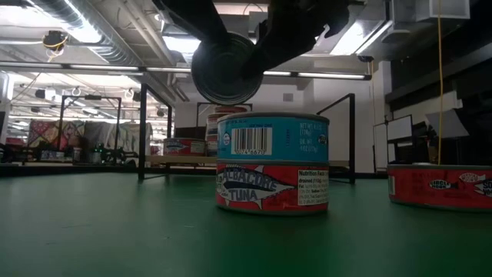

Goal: Stack canned seafood by type on shelf
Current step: Stack the yellow-blue tuna can on top of the yellow-blue tuna can on the shelf

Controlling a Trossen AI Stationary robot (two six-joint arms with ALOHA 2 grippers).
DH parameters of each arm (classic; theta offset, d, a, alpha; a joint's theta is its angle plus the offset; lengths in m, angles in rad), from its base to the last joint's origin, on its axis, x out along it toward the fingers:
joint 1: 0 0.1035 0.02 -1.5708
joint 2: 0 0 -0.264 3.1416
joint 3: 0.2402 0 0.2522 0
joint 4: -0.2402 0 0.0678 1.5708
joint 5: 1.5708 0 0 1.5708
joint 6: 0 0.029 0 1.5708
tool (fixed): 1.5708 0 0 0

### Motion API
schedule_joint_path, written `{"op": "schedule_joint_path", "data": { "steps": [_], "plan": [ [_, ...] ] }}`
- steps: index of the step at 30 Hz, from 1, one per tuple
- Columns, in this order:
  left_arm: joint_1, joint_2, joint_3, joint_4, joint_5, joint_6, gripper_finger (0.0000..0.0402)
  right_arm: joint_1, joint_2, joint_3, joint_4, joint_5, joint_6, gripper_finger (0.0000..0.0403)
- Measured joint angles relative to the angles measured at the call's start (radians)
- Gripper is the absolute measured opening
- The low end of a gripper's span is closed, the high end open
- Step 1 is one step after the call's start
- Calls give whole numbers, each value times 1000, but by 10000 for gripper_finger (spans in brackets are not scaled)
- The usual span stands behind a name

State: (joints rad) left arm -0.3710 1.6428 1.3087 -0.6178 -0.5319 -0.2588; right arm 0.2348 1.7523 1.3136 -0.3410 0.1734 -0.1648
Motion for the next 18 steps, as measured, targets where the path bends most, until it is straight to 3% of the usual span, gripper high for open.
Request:
{"op": "schedule_joint_path", "data": {
  "steps": [12,18],
  "plan": [
    [3,0,0,-3,-4,9,139,1,0,1,-3,23,-25,202],
    [24,0,0,-25,-7,16,142,1,0,17,-65,163,-28,245]
  ]
}}
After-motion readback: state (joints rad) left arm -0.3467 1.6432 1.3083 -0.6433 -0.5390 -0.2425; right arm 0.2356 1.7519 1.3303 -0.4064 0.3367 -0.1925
